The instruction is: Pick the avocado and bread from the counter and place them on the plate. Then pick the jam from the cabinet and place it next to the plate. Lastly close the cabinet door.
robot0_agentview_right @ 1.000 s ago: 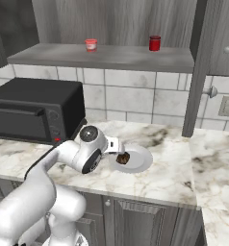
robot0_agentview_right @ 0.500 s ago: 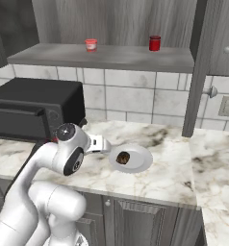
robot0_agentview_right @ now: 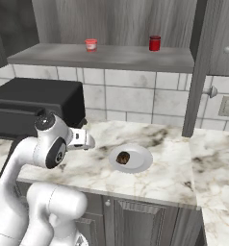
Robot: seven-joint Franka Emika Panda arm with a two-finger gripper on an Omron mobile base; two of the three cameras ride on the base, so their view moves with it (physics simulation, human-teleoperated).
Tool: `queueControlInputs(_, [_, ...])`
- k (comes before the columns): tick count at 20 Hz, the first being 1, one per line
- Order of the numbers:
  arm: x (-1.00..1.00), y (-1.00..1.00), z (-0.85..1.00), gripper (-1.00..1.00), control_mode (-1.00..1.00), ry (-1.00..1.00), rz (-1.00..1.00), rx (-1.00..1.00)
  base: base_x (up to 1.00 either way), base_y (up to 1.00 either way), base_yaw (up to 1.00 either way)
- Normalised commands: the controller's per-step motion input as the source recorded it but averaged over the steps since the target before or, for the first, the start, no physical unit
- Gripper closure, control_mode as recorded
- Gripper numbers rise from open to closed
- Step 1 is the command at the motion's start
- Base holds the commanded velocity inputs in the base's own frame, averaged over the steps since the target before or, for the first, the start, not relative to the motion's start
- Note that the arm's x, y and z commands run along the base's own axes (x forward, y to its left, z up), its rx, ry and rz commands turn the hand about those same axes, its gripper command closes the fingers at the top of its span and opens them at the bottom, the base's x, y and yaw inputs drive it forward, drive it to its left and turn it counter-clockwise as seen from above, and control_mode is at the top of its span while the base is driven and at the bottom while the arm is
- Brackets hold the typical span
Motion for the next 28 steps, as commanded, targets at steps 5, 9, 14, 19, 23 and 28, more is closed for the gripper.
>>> queueControlInputs(5, [-0.14,0.52,0.15,-1.0,-1.0,0.1,0.0,0.0,0.0,0.0,0.0])
queueControlInputs(9, [-0.19,0.49,0.05,-1.0,-1.0,0.11,0.01,0.0,0.0,0.0,0.0])
queueControlInputs(14, [-0.19,0.44,0.03,-1.0,-1.0,0.17,0.0,0.02,0.0,0.0,0.0])
queueControlInputs(19, [-0.08,0.42,0.0,-1.0,-1.0,0.13,0.01,0.03,0.0,0.0,0.0])
queueControlInputs(23, [0.05,0.42,-0.13,-1.0,-1.0,0.0,0.0,0.06,0.0,0.0,0.0])
queueControlInputs(28, [0.17,0.36,-0.12,-1.0,-1.0,0.01,0.0,0.01,0.0,0.0,0.0])
